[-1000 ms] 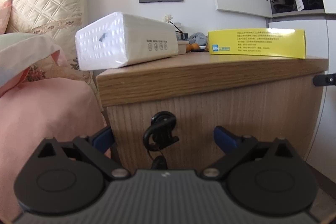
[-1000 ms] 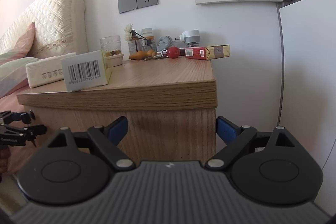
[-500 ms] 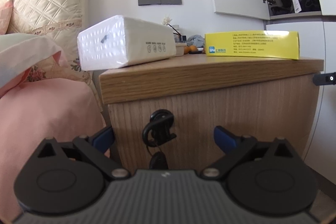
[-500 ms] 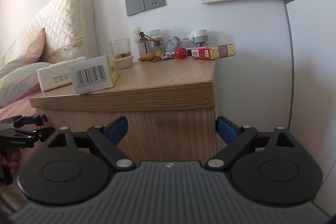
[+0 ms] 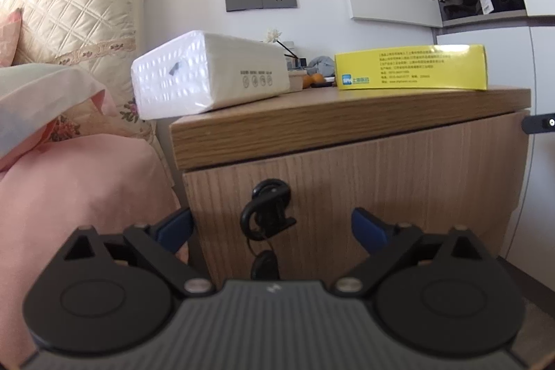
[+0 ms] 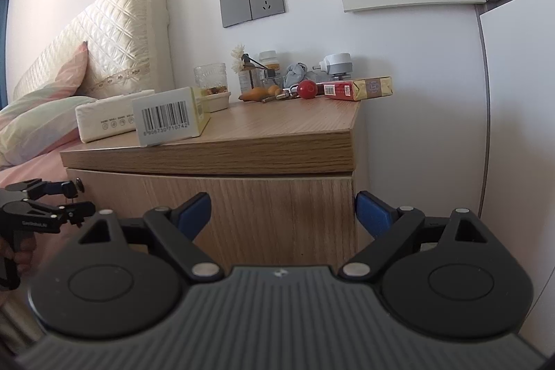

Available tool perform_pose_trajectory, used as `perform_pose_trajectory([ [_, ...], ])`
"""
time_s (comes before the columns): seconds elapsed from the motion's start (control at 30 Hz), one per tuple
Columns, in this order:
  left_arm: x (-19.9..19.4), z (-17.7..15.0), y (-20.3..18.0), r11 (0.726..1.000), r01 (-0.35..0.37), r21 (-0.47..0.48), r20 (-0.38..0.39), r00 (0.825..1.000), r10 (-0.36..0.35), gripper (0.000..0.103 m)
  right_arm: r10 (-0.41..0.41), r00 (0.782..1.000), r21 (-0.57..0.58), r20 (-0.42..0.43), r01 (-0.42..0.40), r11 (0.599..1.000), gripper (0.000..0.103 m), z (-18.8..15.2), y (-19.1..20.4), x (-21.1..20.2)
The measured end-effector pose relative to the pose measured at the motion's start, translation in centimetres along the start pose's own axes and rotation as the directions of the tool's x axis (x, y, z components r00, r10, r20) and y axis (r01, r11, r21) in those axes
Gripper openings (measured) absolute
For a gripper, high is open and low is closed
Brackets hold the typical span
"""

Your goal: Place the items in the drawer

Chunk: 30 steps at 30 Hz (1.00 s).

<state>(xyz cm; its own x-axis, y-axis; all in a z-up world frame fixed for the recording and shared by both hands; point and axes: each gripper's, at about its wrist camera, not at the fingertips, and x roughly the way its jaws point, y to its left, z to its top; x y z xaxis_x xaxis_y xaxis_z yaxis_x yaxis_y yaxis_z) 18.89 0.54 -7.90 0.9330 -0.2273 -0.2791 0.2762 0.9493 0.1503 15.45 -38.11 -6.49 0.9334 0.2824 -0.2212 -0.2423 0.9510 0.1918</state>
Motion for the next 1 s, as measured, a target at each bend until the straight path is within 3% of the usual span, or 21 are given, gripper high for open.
perform_pose_trajectory([
  [0.53, 1.3, -0.3, -0.1, 1.0, 0.006, 0.014, -0.018, 1.0, -0.006, 0.101, -0.076, 0.997, -0.02, -0.003, 0.076, 0.997, 0.093, -0.3, 0.7, 1.8],
  [0.7, 1.0, -0.2, 0.3, 1.0, 0.027, 0.007, -0.016, 1.0, -0.027, 0.1, -0.036, 0.999, 0.026, -0.004, 0.036, 0.999, 0.094, -0.1, -0.1, 1.5],
  [1.0, 0.2, -0.3, 0.0, 1.0, 0.018, 0.01, -0.006, 1.0, -0.018, 0.1, 0.005, 1.0, -0.014, -0.005, -0.005, 1.0, 0.094, -0.2, -0.4, 0.7],
])
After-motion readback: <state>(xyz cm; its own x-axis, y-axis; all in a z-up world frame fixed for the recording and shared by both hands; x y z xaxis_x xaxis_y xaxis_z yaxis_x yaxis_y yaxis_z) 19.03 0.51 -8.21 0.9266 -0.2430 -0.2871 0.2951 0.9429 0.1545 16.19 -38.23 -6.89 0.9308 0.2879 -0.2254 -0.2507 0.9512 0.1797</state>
